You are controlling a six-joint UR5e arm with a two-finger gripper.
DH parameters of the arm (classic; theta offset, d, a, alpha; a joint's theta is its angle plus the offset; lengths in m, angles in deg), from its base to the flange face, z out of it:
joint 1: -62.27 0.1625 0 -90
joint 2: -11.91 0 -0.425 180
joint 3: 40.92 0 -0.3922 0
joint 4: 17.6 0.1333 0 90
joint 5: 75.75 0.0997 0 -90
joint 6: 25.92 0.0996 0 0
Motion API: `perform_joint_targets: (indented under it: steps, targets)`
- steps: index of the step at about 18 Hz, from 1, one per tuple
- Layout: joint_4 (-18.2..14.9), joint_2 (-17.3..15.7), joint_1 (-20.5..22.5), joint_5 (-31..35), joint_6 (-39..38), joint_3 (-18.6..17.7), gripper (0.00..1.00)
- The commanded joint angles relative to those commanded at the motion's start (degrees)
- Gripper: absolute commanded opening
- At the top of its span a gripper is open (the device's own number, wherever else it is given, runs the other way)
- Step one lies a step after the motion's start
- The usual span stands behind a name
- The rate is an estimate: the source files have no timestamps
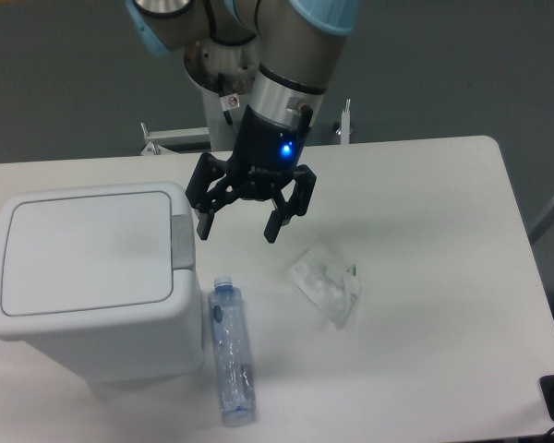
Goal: Open the trash can
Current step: 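Move the open gripper over the trash can's grey hinge tab, then press the gripper finger down on the grey tab of the lid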
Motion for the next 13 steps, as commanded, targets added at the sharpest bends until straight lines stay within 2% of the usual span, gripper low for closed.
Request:
perform_joint_targets:
  steps: [2, 13]
  targets:
    - [1.5, 0.1, -0.4, 0.0, 0.0, -0.4, 1.00]
    - [1.8, 0.9, -0.9, 0.0, 0.0, -1.0, 1.00]
